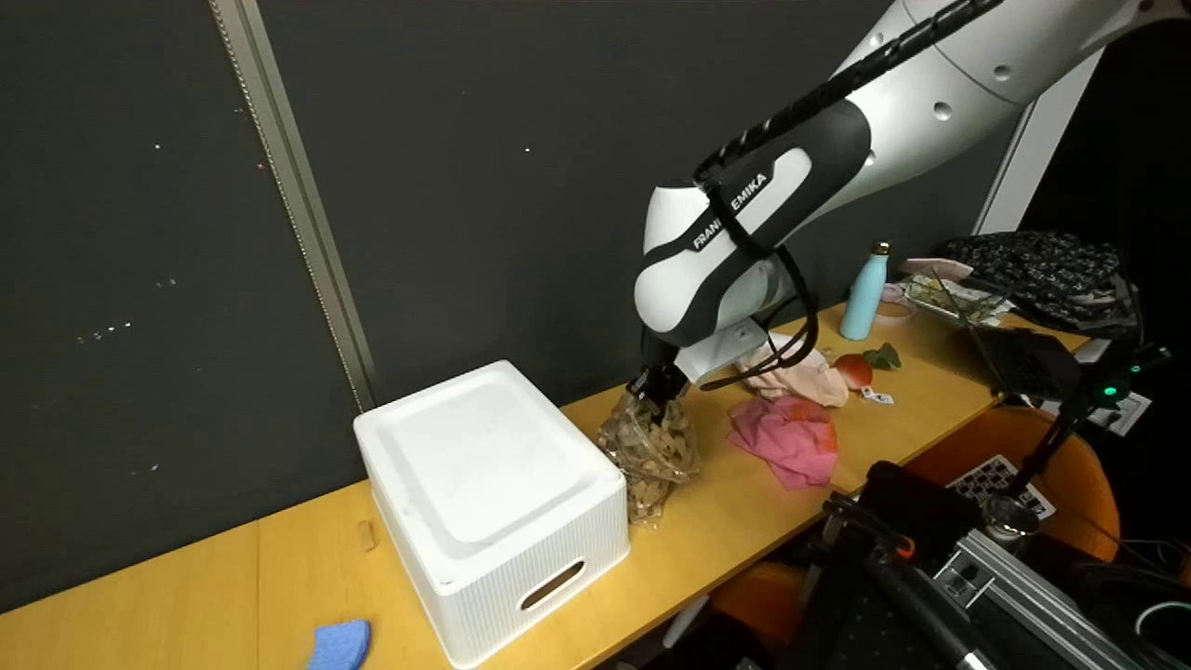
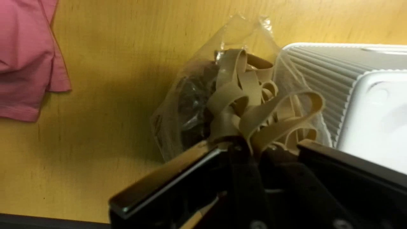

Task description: Pick up rubber bands from the clear rubber band bag and put them on the white basket two times

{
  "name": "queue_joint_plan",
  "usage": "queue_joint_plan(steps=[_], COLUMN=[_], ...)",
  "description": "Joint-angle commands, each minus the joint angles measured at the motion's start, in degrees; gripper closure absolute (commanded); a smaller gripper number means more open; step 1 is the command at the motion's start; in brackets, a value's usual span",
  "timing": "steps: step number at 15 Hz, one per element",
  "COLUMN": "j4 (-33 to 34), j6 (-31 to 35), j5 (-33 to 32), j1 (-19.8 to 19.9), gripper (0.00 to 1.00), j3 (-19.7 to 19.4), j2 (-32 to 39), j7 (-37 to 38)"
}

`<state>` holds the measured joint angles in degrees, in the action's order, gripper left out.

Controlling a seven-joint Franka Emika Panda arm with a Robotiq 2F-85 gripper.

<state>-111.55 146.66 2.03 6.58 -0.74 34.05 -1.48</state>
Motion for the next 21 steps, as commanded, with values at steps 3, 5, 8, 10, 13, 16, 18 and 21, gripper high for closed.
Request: queue_joint_plan(steps=[3,5,8,10,13,16,18,21], j4=[-0.93,0.26,2.81,5.25,10.46,16.0,19.51,24.57], j6=[-9.84,-13.28,-16.83,-17.41,-17.41,-17.91,-18.12,-17.32], j5=[3.11,2.66,0.45,-0.91,-3.27,-5.21,-5.96,-6.8], j1=[-0.74,-1.95,-3.86,-4.65,-5.82,-7.29,-8.34,-9.97], gripper=[0.99,0.99,0.99,0.99,0.99,0.99,0.99,0.99], j3=[1.29,0.81,-0.22,-0.66,-0.86,-0.35,0.02,0.77], j2=[-7.3,-8.57,-9.39,-8.56,-5.15,-1.49,0.99,5.08], j7=[0.99,2.34,4.5,4.87,4.67,4.29,3.82,2.3])
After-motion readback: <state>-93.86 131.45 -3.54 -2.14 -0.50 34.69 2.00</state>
